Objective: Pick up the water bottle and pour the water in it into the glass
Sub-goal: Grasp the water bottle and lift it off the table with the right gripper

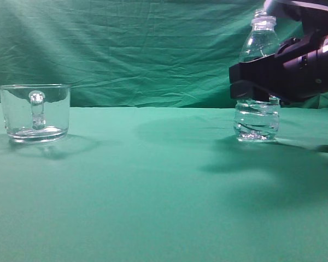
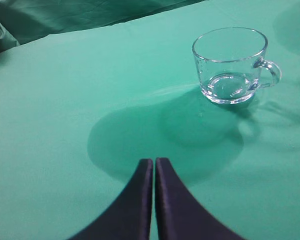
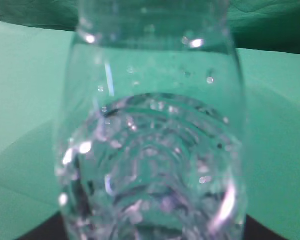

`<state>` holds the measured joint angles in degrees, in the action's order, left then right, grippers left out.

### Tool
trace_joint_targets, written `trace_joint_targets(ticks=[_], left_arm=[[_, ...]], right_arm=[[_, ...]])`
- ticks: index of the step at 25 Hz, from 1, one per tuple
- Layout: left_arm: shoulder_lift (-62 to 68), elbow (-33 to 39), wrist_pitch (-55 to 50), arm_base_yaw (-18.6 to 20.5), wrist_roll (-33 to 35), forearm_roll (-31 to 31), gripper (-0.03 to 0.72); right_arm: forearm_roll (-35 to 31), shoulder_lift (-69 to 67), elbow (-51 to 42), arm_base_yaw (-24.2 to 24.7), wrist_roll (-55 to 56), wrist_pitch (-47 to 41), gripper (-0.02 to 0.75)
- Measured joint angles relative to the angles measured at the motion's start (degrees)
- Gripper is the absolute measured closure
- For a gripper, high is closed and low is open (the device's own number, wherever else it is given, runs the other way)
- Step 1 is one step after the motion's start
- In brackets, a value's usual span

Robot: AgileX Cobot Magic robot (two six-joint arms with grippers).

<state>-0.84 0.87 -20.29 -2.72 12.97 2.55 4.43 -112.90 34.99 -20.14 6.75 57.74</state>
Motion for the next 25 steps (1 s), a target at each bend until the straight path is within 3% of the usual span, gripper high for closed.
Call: trace_joint_targets(ticks=[8, 20, 25], left_arm=[[0.0, 0.0, 0.0, 0.0, 0.0, 0.0, 0.688], [0.0, 0.0, 0.0, 0.0, 0.0, 0.0, 0.688], [0.0, 0.0, 0.0, 0.0, 0.0, 0.0, 0.688]], right_arm=[[4.21, 1.5, 0.0, 0.0, -3.47, -2.31, 0.42], [13.47, 15.52, 9.08, -0.09, -7.08, -32.58, 0.42], [17.09, 16.38, 18.35, -3.91, -7.18, -46.46, 0.42]])
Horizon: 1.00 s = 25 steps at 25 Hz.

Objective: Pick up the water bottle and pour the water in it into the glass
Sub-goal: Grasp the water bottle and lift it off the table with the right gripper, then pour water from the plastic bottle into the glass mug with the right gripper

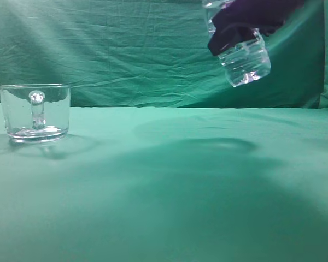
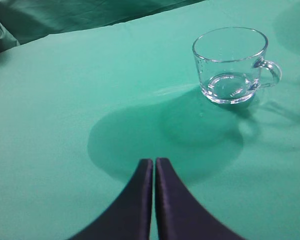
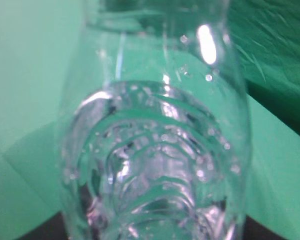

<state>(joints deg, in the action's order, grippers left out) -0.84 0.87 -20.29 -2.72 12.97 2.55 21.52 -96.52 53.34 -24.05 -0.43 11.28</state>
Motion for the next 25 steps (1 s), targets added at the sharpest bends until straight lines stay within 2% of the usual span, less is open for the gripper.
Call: trace_joint_targets(ticks=[4, 9, 18, 25], left_arm=[[0.0, 0.0, 0.0, 0.0, 0.0, 0.0, 0.688], [0.0, 0.0, 0.0, 0.0, 0.0, 0.0, 0.688], [0.0, 0.0, 0.0, 0.0, 0.0, 0.0, 0.688], [0.0, 0.0, 0.0, 0.0, 0.0, 0.0, 0.688]], right_arm=[[1.66, -1.26, 8.67, -4.23, 0.0, -7.99, 0.42], [2.18, -6.69, 17.37, -7.59, -0.34, -10.7, 0.42], [9.11, -19.16, 34.16, -12.75, -2.33, -19.3, 0.42], [16.97, -24.01, 38.6, -14.79, -3.05, -19.28, 0.42]])
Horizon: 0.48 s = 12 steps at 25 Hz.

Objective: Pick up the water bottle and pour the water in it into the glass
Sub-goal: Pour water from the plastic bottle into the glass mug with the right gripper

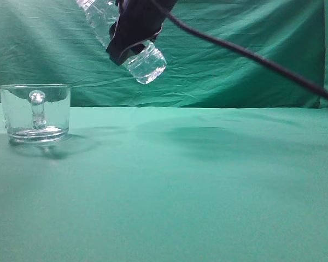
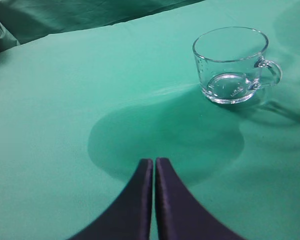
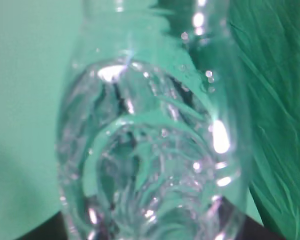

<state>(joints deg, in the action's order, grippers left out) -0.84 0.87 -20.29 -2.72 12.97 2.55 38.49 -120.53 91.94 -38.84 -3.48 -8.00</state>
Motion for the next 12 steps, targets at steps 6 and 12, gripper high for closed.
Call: trace_joint_targets(ticks=[6, 12], left_arm=[[0.0, 0.0, 0.0, 0.0, 0.0, 0.0, 0.688], [0.0, 0.0, 0.0, 0.0, 0.0, 0.0, 0.688]], right_arm=[[4.21, -2.92, 0.19, -1.29, -0.03, 3.28, 0.42], [5.63, -5.66, 3.0, -1.38, -0.15, 4.17, 0.42]])
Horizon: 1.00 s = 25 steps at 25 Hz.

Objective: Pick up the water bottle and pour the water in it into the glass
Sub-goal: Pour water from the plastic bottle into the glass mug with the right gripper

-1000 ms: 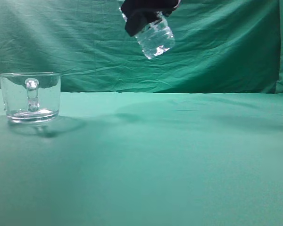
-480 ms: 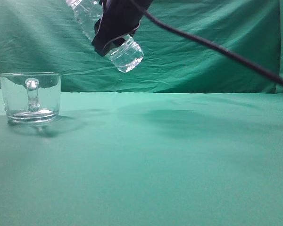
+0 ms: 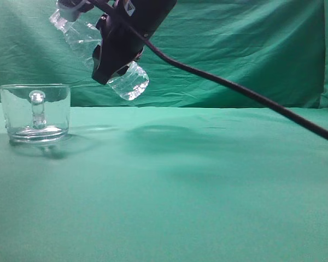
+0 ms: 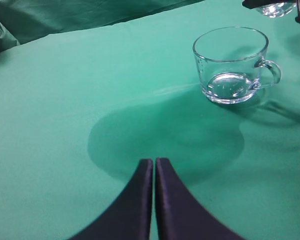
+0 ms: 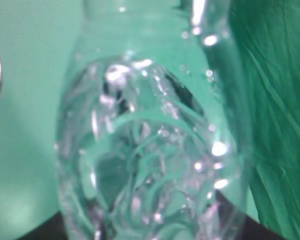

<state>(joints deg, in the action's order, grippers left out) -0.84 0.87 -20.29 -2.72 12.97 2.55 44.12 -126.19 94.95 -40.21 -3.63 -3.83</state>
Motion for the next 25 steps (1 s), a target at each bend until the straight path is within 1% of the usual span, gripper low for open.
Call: trace_joint_targets(ticks=[8, 14, 19, 25], left_arm=[[0.0, 0.0, 0.0, 0.0, 0.0, 0.0, 0.688], [0.0, 0.0, 0.0, 0.0, 0.0, 0.0, 0.688], [0.0, 0.0, 0.0, 0.0, 0.0, 0.0, 0.688], [0.0, 0.0, 0.0, 0.0, 0.0, 0.0, 0.688]], right_arm=[[12.33, -0.75, 0.73, 0.0, 0.0, 2.54, 0.42], [15.27, -0.75, 0.73, 0.0, 0.0, 3.36, 0.42], [20.09, -1.01, 0.84, 0.0, 0.0, 4.29, 0.42], [22.83, -2.7, 1.22, 0.0, 0.0, 4.8, 0.42]])
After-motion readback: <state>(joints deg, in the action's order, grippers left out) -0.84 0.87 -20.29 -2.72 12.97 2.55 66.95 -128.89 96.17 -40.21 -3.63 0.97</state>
